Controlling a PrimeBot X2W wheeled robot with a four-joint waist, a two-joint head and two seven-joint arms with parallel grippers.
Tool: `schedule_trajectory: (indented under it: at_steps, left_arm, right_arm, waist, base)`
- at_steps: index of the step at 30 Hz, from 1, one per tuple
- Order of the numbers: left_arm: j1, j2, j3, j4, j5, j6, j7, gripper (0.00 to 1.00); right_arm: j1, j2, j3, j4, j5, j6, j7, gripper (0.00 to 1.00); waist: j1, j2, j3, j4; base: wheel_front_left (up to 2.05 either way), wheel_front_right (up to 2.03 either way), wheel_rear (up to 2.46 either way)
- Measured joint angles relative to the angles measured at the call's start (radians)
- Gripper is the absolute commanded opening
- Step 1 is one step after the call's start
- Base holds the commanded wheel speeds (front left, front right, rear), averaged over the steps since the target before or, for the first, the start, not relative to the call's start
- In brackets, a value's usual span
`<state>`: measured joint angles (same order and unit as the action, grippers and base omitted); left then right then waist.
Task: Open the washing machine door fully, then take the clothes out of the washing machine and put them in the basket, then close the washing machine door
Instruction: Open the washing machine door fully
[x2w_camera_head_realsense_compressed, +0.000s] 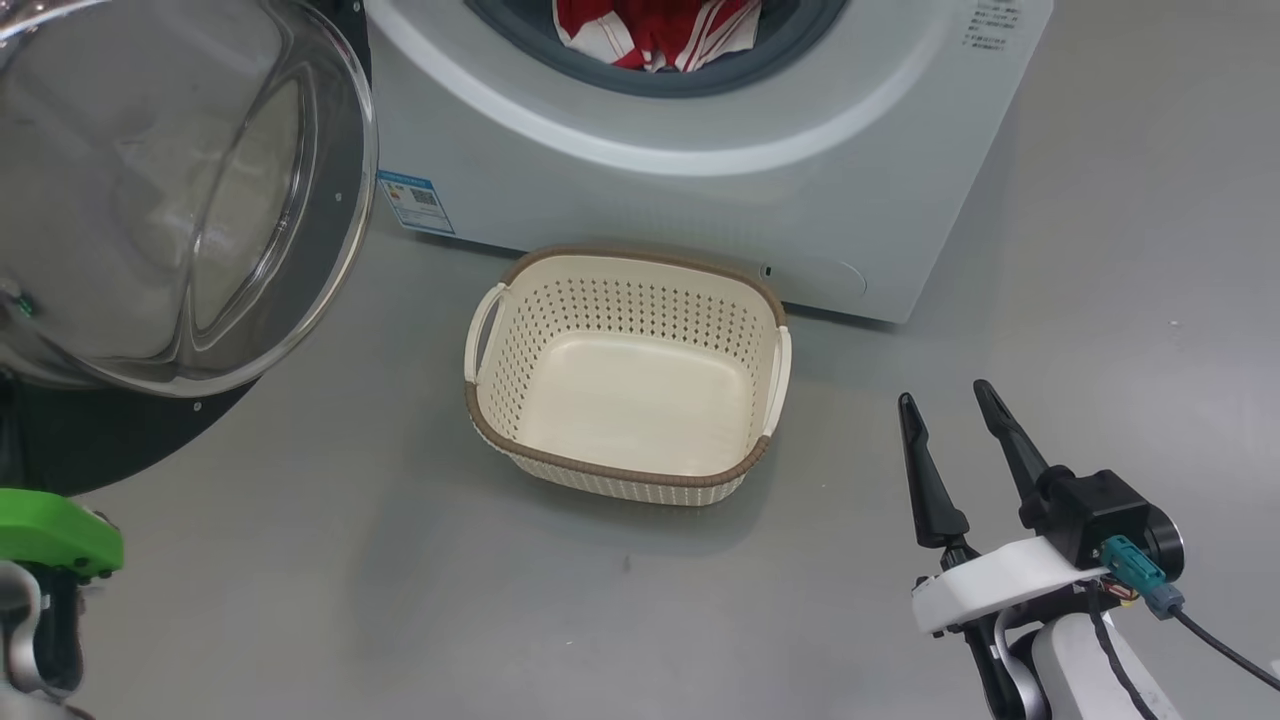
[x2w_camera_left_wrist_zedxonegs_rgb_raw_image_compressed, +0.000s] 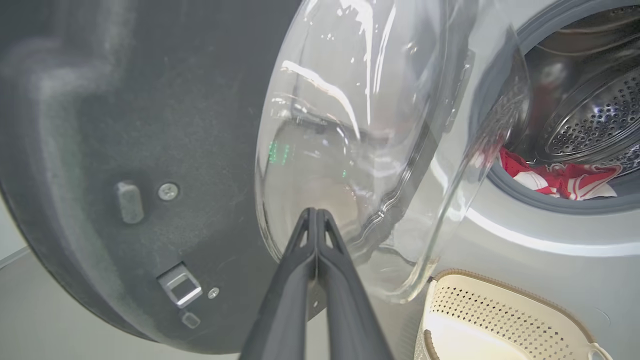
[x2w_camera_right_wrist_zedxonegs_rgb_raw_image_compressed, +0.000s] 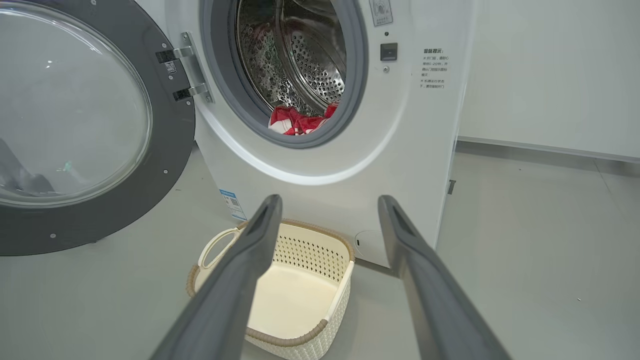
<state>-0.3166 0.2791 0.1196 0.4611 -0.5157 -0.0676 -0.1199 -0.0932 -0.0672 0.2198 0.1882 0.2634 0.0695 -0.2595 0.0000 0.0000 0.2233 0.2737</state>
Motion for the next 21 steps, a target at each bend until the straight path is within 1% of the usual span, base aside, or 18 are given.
schedule_trajectory:
  at_steps: [11, 21]
  left_arm:
    - [0.086, -0.038, -0.058, -0.043, 0.016, -0.010, -0.015, 0.00]
    - [0.184, -0.059, -0.086, -0.084, 0.023, -0.018, -0.020, 0.00]
  right_arm:
    - [0.022, 0.006, -0.006, 0.011, 0.010, 0.001, 0.000, 1.00]
    - [0.049, 0.010, -0.006, 0.014, 0.026, 0.001, 0.000, 1.00]
  waist:
    - [0.0000, 0.0001, -0.104, -0.048]
    - [0.0000, 0.0000, -0.177, -0.129]
  base:
    - [0.00, 0.00, 0.00]
    - [0.00, 0.00, 0.00]
